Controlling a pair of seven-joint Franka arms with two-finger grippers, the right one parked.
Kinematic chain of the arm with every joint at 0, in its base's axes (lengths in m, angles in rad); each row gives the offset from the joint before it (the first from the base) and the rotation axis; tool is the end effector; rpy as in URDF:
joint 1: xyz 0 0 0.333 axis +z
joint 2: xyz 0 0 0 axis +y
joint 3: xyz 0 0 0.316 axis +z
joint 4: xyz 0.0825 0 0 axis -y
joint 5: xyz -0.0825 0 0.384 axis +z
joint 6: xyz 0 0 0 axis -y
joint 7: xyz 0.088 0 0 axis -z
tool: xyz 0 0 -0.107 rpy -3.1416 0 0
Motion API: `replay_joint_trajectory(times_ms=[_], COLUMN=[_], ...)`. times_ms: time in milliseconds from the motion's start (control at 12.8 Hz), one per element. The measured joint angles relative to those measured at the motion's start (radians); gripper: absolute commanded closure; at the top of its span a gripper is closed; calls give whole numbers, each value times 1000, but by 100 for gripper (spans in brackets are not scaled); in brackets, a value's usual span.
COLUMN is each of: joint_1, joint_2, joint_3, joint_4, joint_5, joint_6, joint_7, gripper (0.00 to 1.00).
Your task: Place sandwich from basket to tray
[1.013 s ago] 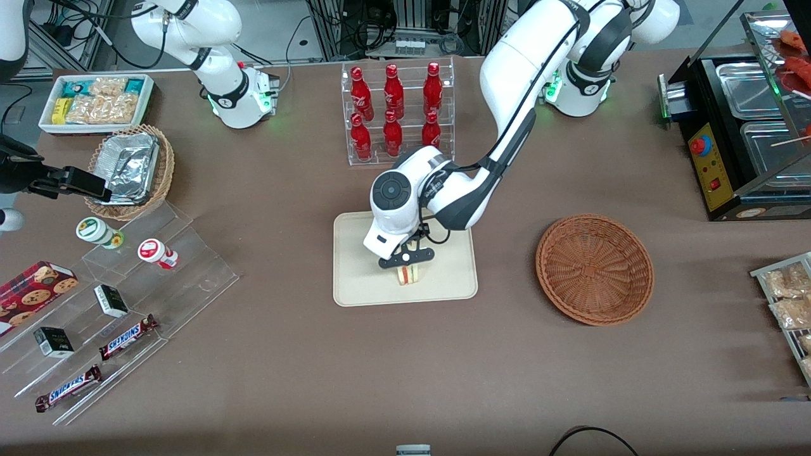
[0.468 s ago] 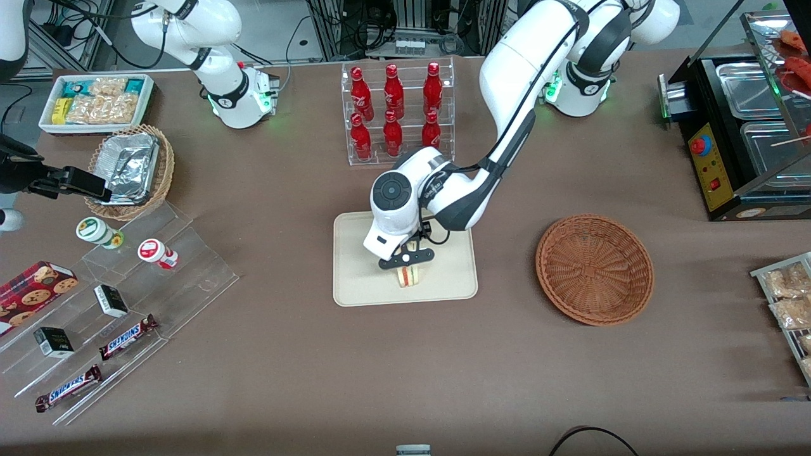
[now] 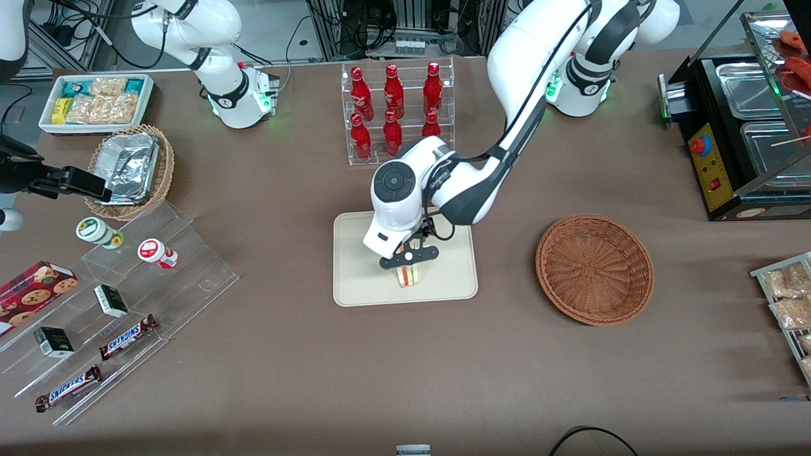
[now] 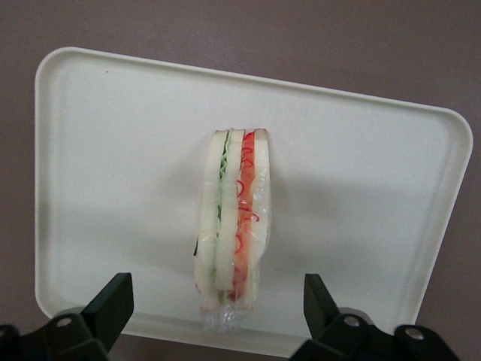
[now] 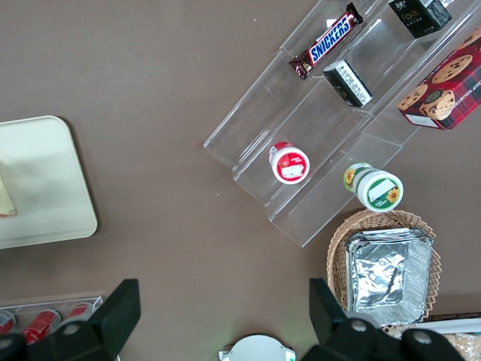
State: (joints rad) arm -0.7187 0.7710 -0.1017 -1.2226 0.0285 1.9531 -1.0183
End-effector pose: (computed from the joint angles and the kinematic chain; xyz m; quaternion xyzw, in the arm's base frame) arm 0.5251 -0.5314 0.3112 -0.9939 -0.1068 0.0291 0.0010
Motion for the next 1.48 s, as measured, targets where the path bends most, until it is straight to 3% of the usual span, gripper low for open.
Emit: replay_joint_trajectory(times_ms=[468,701,1091,1481], joint_1=[2,4,97,226], joint_2=[-83,-128,-212,-348], joint_3=[13,81,107,109], joint_4=[1,-7,-74,-204], joint_5=[1,2,2,1], joint_6=[-114,-180,-194,-224], joint_7=[103,137,281,537], gripper=[0,0,0,0])
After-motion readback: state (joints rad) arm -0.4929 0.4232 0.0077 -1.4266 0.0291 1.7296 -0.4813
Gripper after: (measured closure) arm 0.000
